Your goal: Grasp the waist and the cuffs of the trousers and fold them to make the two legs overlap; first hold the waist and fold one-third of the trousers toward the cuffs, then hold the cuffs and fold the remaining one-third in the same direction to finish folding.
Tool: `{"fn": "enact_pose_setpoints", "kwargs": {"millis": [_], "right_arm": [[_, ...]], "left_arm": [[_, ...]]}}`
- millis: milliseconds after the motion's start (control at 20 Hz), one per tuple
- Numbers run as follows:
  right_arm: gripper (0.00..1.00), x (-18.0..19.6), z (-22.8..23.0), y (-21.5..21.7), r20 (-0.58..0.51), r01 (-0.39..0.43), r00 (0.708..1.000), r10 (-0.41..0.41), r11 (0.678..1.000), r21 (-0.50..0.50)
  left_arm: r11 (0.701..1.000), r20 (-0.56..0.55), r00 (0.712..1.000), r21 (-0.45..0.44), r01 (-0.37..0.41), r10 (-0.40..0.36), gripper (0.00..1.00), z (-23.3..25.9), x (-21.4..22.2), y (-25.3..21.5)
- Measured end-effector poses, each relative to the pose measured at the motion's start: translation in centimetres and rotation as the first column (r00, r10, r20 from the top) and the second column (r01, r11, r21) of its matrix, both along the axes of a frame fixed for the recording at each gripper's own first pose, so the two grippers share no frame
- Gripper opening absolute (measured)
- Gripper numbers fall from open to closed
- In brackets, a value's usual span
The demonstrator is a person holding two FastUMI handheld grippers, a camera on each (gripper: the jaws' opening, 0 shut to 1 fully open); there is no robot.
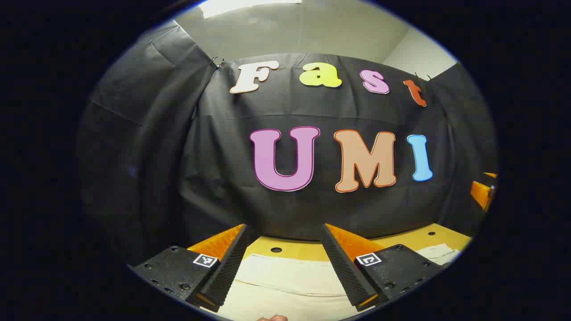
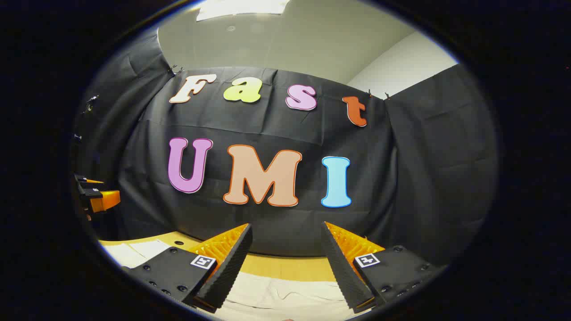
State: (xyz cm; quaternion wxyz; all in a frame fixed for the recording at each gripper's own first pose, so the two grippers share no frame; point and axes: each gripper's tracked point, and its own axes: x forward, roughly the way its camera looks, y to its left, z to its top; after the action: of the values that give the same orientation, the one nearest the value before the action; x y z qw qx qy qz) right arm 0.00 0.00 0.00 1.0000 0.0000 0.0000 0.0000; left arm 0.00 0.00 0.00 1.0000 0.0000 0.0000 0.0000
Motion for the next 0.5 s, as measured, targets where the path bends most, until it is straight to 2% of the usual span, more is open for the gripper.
{"fn": "enact_pose_setpoints", "kwargs": {"millis": [100,500], "right_arm": [[0.98,0.1,-0.2,0.0,-0.004,0.0,1.0,0.0,1.0,0.0],[0.97,2.0,-1.6,-2.0,-0.03,0.02,0.999,-0.019,1.0,0.005]], "left_arm": [[1.0,0.004,1.0,0.015,-0.007,0.007,0.99,0.1,0.2,0.2],[0.998,0.014,1.0,0.063,0.005,-0.006,0.96,0.3,1.1,-0.9]]}}
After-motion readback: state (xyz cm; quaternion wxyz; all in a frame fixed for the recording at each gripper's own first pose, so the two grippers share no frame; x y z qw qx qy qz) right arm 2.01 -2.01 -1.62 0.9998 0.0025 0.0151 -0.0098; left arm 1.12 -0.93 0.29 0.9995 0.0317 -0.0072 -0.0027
